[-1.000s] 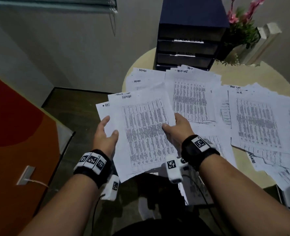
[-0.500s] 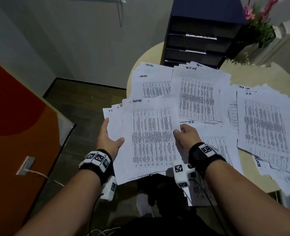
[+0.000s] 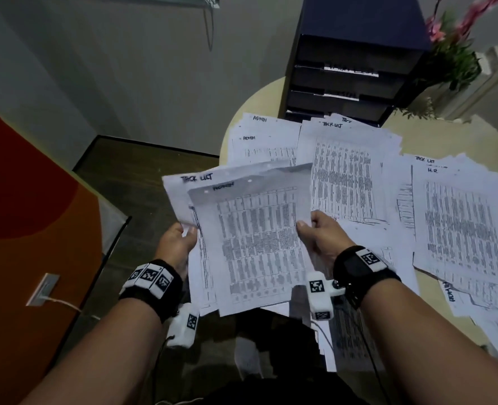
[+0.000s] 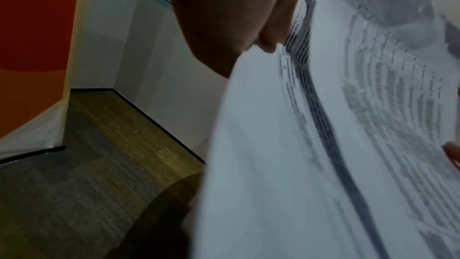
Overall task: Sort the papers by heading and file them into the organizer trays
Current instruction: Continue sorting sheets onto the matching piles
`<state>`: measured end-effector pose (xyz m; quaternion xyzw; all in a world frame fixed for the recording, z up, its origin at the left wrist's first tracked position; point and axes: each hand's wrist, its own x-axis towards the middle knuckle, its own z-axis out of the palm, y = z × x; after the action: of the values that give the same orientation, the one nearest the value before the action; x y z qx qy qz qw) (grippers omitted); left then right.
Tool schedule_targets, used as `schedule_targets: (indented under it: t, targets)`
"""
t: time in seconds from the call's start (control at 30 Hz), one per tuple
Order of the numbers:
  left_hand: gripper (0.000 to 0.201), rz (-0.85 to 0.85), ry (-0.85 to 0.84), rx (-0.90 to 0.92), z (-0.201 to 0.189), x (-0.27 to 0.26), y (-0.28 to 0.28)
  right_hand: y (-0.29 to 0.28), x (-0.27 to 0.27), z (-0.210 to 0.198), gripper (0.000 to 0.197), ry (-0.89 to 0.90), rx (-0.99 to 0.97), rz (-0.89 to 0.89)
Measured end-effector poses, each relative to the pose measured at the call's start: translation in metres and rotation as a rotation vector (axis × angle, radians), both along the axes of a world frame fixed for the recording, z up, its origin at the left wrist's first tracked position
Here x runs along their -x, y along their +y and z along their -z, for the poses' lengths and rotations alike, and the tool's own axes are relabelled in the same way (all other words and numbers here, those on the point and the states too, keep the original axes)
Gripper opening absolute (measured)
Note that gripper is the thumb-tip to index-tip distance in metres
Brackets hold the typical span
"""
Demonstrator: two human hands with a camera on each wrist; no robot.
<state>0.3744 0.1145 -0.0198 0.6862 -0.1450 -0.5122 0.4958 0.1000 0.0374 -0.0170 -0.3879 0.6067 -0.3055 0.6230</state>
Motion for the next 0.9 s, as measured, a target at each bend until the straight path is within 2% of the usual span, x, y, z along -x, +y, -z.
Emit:
schedule_targets:
  t: [0.07, 0.1, 0.17, 0.2, 0.27, 0.3, 0.33, 0.4, 0.5, 0.6, 0.73, 0.8, 0.87, 0.9]
  targets:
    - [0.023, 0.009, 0.201, 0.064, -0.014, 0.003, -0.006, -0.002, -0.013, -0.006, 0.014, -0.074, 0.009, -0.069]
    - [0.028, -0.002, 0.273, 0.084, -0.019, 0.002, -0.009, -0.003, -0.02, -0.009, 0.021, -0.091, 0.019, -0.098]
    - [0.031, -0.055, 0.29, 0.07, -0.02, -0.002, -0.018, -0.009, -0.029, -0.011, 0.029, -0.069, 0.044, -0.103]
    - [0.03, -0.075, 0.232, 0.041, -0.019, -0.005, -0.023, -0.015, -0.032, -0.009, 0.025, -0.004, 0.072, -0.085]
    - [0.029, -0.085, -0.038, -0.079, -0.013, -0.018, -0.032, -0.03, -0.036, -0.01, 0.005, 0.22, 0.171, -0.072]
    - [0.031, -0.089, -0.179, -0.157, -0.012, -0.024, -0.035, -0.04, -0.035, -0.01, 0.003, 0.309, 0.2, -0.067]
    - [0.033, -0.1, -0.29, -0.228, -0.009, -0.031, -0.037, -0.05, -0.035, -0.012, 0.005, 0.387, 0.22, -0.055]
    - [0.037, -0.132, -0.447, -0.31, -0.009, -0.044, -0.038, -0.07, -0.032, -0.015, 0.027, 0.446, 0.223, 0.004]
    - [0.042, -0.199, -0.54, -0.366, -0.011, -0.061, -0.033, -0.096, -0.033, -0.021, 0.036, 0.44, 0.202, 0.037]
    - [0.037, -0.234, -0.664, -0.411, 0.004, -0.089, -0.026, -0.117, -0.034, -0.018, 0.055, 0.449, 0.157, 0.072]
    - [0.042, -0.249, -0.61, -0.436, 0.007, -0.099, -0.019, -0.132, -0.044, -0.015, 0.07, 0.461, 0.145, 0.111]
    - [0.038, -0.23, -0.611, -0.411, 0.007, -0.091, -0.022, -0.137, -0.049, -0.012, 0.078, 0.534, 0.239, 0.063]
    - [0.034, -0.191, -0.632, -0.376, 0.005, -0.077, -0.028, -0.134, -0.056, -0.011, 0.069, 0.7, 0.328, -0.059]
    - [0.031, -0.172, -0.628, -0.353, 0.003, -0.069, -0.033, -0.128, -0.06, -0.014, 0.059, 0.672, 0.351, -0.13]
